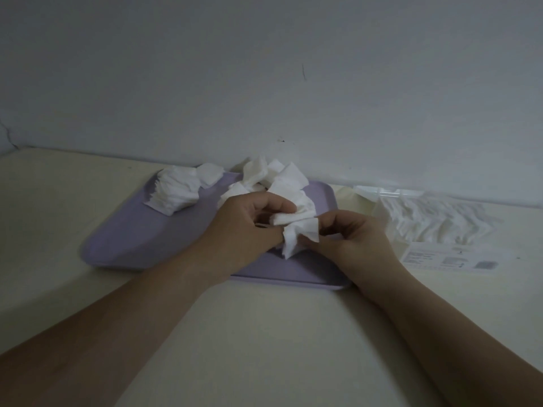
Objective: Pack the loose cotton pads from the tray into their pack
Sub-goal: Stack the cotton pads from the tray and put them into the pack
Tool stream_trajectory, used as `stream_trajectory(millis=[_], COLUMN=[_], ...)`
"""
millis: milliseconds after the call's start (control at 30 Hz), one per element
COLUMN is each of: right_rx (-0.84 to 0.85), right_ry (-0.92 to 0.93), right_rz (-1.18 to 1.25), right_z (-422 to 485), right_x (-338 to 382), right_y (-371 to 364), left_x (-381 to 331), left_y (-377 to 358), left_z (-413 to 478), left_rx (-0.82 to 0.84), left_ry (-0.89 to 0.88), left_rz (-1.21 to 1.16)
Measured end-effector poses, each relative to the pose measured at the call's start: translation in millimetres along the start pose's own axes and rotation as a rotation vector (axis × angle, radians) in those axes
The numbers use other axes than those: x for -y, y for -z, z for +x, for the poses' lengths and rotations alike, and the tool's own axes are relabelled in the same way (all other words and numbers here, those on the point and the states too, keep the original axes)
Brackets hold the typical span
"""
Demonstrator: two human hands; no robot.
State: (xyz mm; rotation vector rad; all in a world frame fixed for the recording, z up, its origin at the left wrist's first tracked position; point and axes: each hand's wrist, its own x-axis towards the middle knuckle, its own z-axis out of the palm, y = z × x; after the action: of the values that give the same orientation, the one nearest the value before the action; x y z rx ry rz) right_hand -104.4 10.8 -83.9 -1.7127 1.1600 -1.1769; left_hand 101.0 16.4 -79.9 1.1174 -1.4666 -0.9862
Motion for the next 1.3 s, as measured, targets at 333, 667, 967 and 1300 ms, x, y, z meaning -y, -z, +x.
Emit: stream_trajectory(millis=[333,667,967,1300], right_rx=[0.004,0.015,0.0,0.015], right_ry=[0.01,-0.022,-0.048,-0.12], right_rz=[-0.115,-0.208,-0.267,-0.187], right_z=[5,2,0,0], right_x=[-6,-2,0,5], right_y=[1,1,-2,-2], left_x=[-2,2,0,0], left_y=[-1,-7,-12,-5], left_z=[-2,1,-3,0], left_rx=[0.112,-0.082,0.142,0.043], left_ry=[-0.058,0.036,-0.003,0.01], left_rz=[-0.058,0.241,0.311,0.219])
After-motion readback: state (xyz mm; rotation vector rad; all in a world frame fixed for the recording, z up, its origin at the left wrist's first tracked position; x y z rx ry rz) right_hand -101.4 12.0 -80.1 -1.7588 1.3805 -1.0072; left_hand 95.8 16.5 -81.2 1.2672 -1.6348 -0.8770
